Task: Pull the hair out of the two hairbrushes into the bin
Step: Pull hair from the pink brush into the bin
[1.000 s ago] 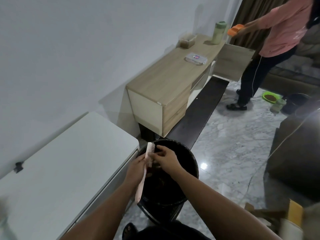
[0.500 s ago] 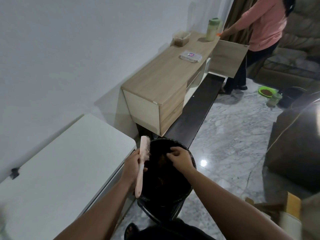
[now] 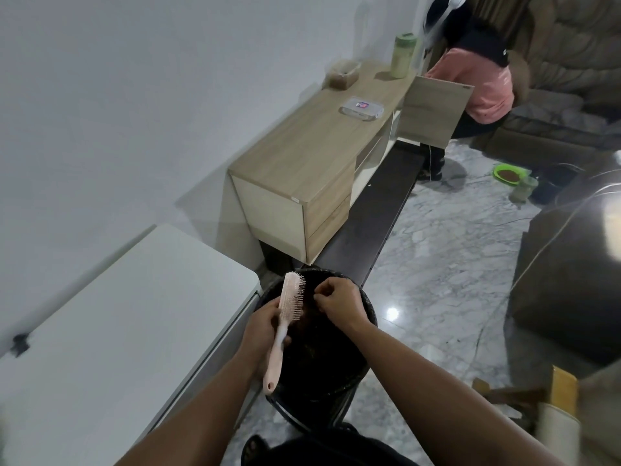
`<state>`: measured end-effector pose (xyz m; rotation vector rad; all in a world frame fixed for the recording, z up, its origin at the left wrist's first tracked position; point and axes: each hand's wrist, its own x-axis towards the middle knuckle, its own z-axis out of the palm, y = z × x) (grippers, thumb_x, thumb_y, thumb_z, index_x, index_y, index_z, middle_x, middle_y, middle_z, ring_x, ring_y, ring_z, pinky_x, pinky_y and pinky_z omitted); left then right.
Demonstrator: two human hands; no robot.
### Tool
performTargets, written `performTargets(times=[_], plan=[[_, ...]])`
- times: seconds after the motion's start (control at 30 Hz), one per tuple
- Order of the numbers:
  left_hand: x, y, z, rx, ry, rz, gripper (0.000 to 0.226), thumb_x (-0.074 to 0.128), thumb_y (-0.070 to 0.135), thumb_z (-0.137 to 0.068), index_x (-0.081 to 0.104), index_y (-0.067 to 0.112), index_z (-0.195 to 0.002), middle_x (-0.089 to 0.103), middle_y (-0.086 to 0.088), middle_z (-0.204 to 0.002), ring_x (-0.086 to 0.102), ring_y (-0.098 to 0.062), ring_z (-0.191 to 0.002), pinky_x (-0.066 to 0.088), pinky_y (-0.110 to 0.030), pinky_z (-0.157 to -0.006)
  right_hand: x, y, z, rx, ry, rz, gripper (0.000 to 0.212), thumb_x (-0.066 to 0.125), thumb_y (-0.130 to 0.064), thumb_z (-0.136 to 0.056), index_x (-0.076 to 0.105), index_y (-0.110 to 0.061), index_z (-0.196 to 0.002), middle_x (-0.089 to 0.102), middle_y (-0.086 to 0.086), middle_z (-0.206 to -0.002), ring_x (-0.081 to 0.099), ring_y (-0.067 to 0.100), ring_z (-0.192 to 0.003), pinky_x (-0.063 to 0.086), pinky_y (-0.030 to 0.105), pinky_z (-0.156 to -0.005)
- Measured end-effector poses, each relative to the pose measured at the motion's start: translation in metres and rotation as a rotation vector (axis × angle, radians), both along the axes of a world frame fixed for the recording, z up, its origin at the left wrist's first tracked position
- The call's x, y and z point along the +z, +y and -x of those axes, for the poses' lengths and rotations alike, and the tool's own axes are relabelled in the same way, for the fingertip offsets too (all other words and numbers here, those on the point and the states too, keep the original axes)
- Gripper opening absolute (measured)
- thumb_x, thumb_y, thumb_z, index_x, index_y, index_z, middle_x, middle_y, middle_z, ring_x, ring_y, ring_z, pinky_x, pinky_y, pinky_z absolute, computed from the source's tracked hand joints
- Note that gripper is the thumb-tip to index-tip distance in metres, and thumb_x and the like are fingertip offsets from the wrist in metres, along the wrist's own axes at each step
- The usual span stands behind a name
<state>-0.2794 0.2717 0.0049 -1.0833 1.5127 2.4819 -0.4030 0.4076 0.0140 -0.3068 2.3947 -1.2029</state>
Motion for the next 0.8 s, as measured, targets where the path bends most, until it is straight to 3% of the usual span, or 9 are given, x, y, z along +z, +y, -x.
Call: performTargets(times=[0.13, 0.2, 0.3, 0.37, 0.43, 0.57, 0.67, 0.8], plan=[[0.006, 0.003, 0.002, 0.054, 0.015, -0.080, 0.047, 0.037, 0.013, -0.102, 0.068, 0.015, -0.137, 0.074, -0.023, -0.125, 0.069, -0.032, -0.106, 0.048, -0.024, -0.042, -0.003, 0.002, 0.008, -0.058, 0.024, -0.049, 0.013, 0.074, -0.016, -0.081, 0.075, -0.028, -0.076, 0.076, -0.008, -0.074, 0.074, 0.015, -0.075, 0.064, 0.042, -0.082], [0.006, 0.007, 0.003, 0.043, -0.009, -0.040, 0.046, 0.037, 0.014, -0.103, 0.068, 0.017, -0.137, 0.075, -0.022, -0.126, 0.067, -0.033, -0.111, 0.049, -0.024, -0.044, -0.005, 0.001, 0.011, -0.097, 0.011, -0.040, 0.018, 0.074, -0.015, -0.081, 0.072, -0.031, -0.072, 0.076, -0.007, -0.075, 0.075, 0.017, -0.075, 0.065, 0.043, -0.082], [0.007, 0.006, 0.002, 0.025, -0.008, 0.008, 0.044, 0.037, 0.015, -0.103, 0.073, 0.022, -0.127, 0.077, -0.020, -0.120, 0.066, -0.034, -0.099, 0.049, -0.026, -0.046, 0.001, -0.002, 0.009, -0.132, -0.120, 0.110, 0.011, 0.076, -0.013, -0.088, 0.078, -0.017, -0.098, 0.078, 0.000, -0.085, 0.073, 0.017, -0.071, 0.066, 0.045, -0.082], [0.010, 0.003, 0.003, -0.016, 0.011, 0.068, 0.045, 0.038, 0.015, -0.102, 0.076, 0.023, -0.125, 0.078, -0.020, -0.107, 0.066, -0.027, -0.080, 0.048, -0.026, -0.045, 0.013, -0.008, 0.000, -0.120, -0.338, 0.327, 0.022, 0.077, -0.012, -0.092, 0.074, -0.008, -0.113, 0.077, 0.009, -0.091, 0.071, 0.018, -0.072, 0.066, 0.040, -0.077], [0.006, 0.002, 0.005, -0.063, 0.009, 0.226, 0.046, 0.037, 0.013, -0.104, 0.075, 0.022, -0.128, 0.077, -0.015, -0.096, 0.064, -0.018, -0.065, 0.048, -0.027, -0.046, 0.024, -0.013, -0.010, -0.049, -0.434, 0.434, 0.014, 0.079, -0.010, -0.090, 0.075, -0.017, -0.101, 0.077, 0.010, -0.086, 0.071, 0.019, -0.071, 0.064, 0.035, -0.068], [-0.003, -0.001, 0.006, -0.151, -0.028, 0.531, 0.051, 0.038, 0.007, -0.105, 0.067, 0.023, -0.143, 0.074, -0.014, -0.116, 0.063, -0.017, -0.065, 0.050, -0.027, -0.049, 0.010, -0.015, -0.009, -0.094, -0.230, 0.187, 0.008, 0.085, -0.011, -0.082, 0.081, -0.017, -0.079, 0.079, 0.010, -0.074, 0.073, 0.023, -0.062, 0.067, 0.043, -0.074], [-0.005, -0.002, 0.000, -0.177, -0.017, 0.598, 0.051, 0.037, 0.005, -0.105, 0.064, 0.018, -0.147, 0.071, -0.016, -0.129, 0.062, -0.018, -0.065, 0.049, -0.025, -0.047, -0.007, 0.004, 0.005, -0.142, -0.197, 0.014, 0.012, 0.082, -0.011, -0.080, 0.081, -0.017, -0.070, 0.077, 0.002, -0.065, 0.076, 0.023, -0.064, 0.067, 0.043, -0.071], [-0.008, -0.006, -0.004, -0.141, -0.025, 0.590, 0.048, 0.036, -0.001, -0.105, 0.067, 0.009, -0.141, 0.071, -0.017, -0.129, 0.065, -0.018, -0.058, 0.051, -0.026, -0.044, -0.035, 0.036, 0.018, -0.273, -0.221, -0.102, 0.022, 0.071, -0.003, -0.075, 0.077, -0.016, -0.058, 0.075, 0.005, -0.062, 0.076, 0.029, -0.068, 0.067, 0.049, -0.070]])
